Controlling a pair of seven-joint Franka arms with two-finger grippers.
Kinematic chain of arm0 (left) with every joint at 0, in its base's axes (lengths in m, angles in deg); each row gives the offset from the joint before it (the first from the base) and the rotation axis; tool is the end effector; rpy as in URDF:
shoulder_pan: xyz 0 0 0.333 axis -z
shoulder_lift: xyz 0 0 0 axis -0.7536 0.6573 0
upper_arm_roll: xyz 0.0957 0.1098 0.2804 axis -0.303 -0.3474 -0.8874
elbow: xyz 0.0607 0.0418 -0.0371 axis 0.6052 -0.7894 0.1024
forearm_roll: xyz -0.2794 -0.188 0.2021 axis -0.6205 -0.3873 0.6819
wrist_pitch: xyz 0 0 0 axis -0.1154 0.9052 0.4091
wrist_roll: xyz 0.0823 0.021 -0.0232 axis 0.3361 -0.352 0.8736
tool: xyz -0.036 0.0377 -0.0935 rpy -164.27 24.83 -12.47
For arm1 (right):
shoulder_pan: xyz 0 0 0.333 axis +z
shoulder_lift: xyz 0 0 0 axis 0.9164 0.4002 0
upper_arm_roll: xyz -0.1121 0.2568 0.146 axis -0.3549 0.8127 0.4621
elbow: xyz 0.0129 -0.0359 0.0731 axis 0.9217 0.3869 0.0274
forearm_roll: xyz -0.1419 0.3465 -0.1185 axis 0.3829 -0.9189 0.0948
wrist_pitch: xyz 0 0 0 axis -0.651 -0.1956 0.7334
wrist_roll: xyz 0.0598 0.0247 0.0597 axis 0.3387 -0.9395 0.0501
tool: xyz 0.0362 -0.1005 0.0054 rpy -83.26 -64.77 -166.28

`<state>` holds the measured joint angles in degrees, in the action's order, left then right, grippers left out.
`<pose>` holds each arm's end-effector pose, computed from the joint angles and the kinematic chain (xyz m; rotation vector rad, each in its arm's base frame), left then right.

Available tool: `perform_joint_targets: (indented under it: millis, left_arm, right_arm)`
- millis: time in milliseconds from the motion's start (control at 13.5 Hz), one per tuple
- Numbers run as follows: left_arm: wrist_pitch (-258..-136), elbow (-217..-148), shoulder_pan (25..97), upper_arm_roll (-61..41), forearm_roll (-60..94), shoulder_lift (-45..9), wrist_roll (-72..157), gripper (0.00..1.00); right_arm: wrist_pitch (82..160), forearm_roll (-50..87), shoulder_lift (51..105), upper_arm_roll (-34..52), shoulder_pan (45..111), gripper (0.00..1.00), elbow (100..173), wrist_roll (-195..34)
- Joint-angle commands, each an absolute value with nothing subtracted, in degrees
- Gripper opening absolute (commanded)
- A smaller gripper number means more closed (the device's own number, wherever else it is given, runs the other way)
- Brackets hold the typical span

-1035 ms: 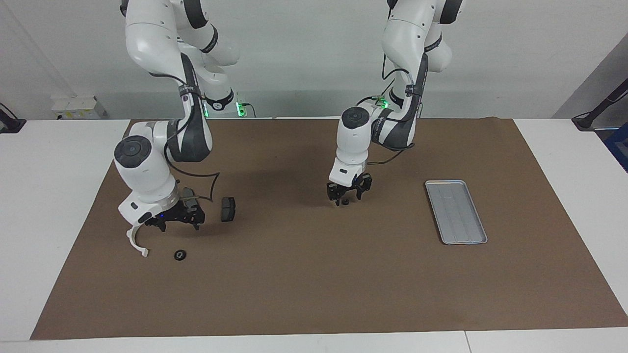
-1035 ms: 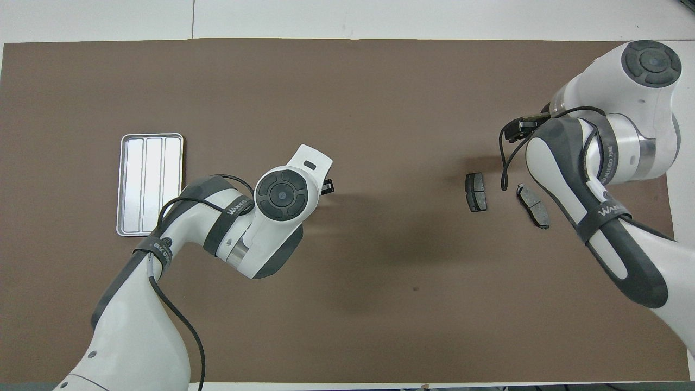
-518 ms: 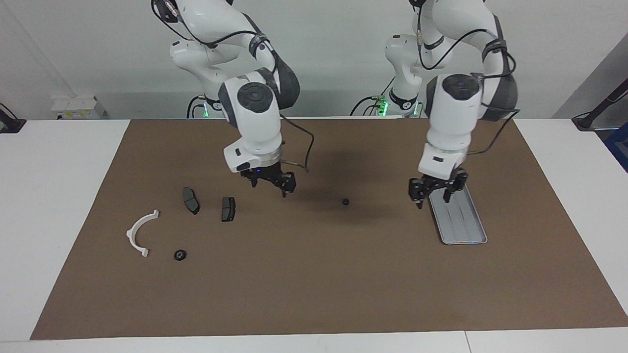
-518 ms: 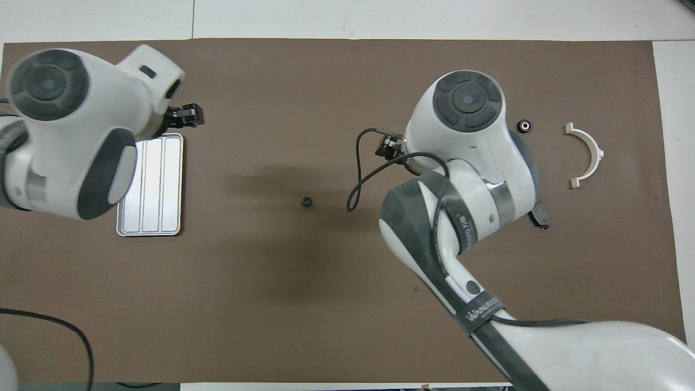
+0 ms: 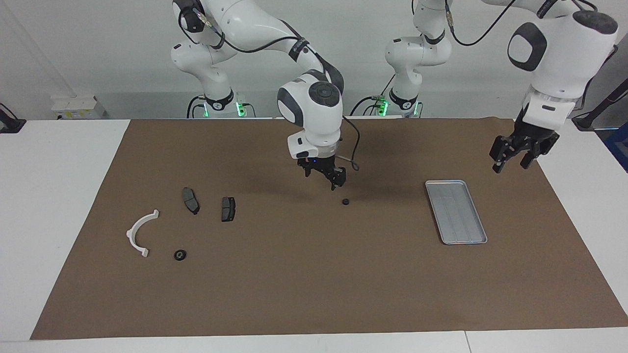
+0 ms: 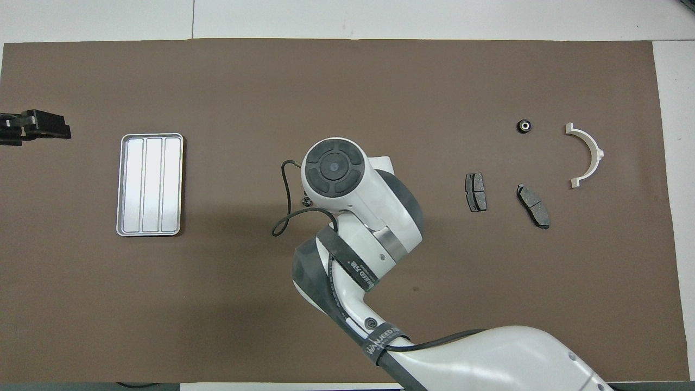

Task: Place bearing gear from tray to pile
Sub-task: 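Grasp the center bearing with the right gripper while the left gripper withdraws, then carry the bearing beside the white arc and open the right gripper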

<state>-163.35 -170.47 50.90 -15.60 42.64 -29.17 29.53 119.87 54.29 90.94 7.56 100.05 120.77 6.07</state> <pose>0.5677 0.0090 0.6083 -3.1231 -0.0918 -0.2666 0.5439 0.4273 0.3698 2.9589 -1.0001 0.0457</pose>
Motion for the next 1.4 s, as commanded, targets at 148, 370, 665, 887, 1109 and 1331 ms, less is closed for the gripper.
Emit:
perform_joint_targets:
  millis: [148,370,665,887,1109,1331]
  left_arm:
    - [-159.07,-172.2,51.98,-14.15,41.96,-33.43,29.29,0.81]
    - [-158.37,-170.8,54.17,-14.15,42.49,-30.8,29.38,0.8]
    - [-157.58,-170.36,54.35,-14.06,42.4,-30.35,29.29,0.81]
    - [-154.52,-169.04,54.35,-14.06,42.32,-30.0,29.29,0.81]
    - [-149.41,-167.37,54.35,-13.89,41.96,-29.56,29.21,0.81]
    - [-148.71,-167.37,54.35,-13.89,41.88,-29.65,29.21,0.81]
  right_arm:
    - [119.63,56.85,101.76,7.31,101.91,1.0,109.45,10.19]
    - [119.72,56.85,103.69,7.13,103.58,1.0,108.13,10.98]
    - [121.99,56.85,104.58,7.31,104.29,1.0,107.94,11.69]
    - [124.9,56.77,104.49,7.31,104.29,0.98,109.96,11.6]
    - [127.1,56.5,104.49,7.31,104.38,0.95,111.98,11.51]
    - [126.49,56.06,104.4,7.4,104.38,0.91,112.25,11.51]
